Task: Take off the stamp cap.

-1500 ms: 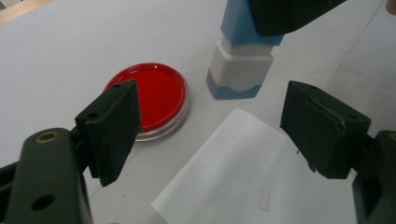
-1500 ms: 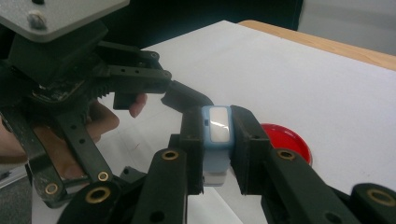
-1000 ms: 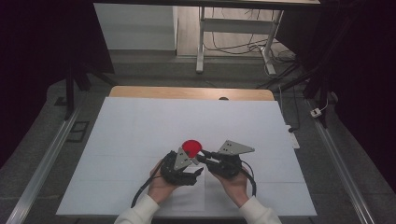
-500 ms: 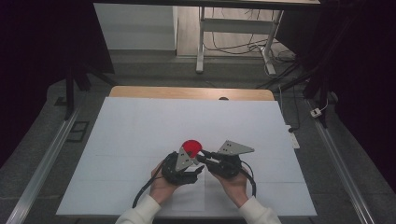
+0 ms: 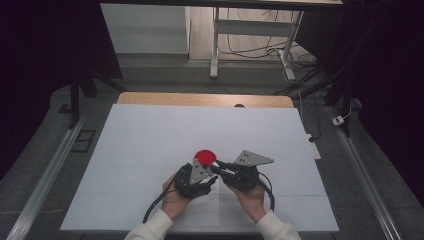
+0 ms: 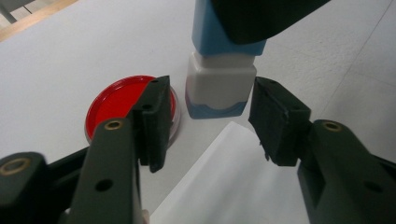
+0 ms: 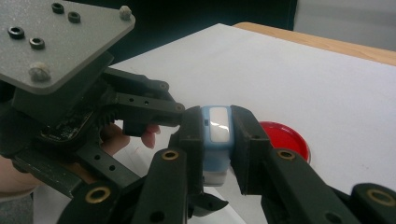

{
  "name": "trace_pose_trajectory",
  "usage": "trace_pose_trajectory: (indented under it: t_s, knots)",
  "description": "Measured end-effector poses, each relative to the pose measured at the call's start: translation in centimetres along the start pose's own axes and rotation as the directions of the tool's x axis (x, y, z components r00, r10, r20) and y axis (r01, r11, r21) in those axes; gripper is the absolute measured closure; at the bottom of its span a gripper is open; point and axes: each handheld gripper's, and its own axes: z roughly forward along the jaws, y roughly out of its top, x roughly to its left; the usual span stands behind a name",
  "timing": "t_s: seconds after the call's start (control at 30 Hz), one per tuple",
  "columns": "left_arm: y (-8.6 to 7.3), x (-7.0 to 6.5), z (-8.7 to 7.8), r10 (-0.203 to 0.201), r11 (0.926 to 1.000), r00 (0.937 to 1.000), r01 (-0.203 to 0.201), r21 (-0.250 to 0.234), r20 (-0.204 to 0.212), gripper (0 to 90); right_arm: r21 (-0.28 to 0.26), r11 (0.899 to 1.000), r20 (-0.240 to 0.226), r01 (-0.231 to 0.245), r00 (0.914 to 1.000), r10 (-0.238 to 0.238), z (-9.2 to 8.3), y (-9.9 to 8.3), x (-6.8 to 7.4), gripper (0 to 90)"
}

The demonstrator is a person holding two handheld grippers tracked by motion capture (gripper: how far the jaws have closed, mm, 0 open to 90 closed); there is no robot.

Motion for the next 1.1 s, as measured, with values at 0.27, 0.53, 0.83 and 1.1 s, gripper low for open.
trace_pose_trajectory:
  t_s: [0.27, 0.53, 0.83, 1.1]
  knots:
    - [-0.03, -0.09, 0.12, 0.008, 1.0000, 1.0000, -0.008, 0.005, -0.005, 57.6, -0.003, 1.000, -0.005, -0.002, 1.0000, 0.002, 0.04, -0.05, 0.06, 74.7]
    - [-0.05, -0.14, 0.19, 0.014, 0.9998, 0.9998, -0.014, 0.010, -0.016, 63.0, -0.008, 1.000, -0.005, -0.004, 1.0000, 0.004, 0.06, -0.07, 0.08, 74.7]
    - [-0.10, -0.28, 0.09, 0.037, 0.9993, 0.9987, -0.036, 0.009, -0.036, 64.3, -0.012, 1.000, -0.003, -0.004, 1.0000, 0.004, 0.04, -0.08, 0.15, 74.7]
    - [-0.29, -0.30, 0.16, 0.043, 0.9991, 0.9984, -0.042, 0.003, -0.038, 64.6, -0.007, 1.000, 0.010, -0.003, 0.9999, 0.003, 0.10, -0.08, 0.27, 74.8]
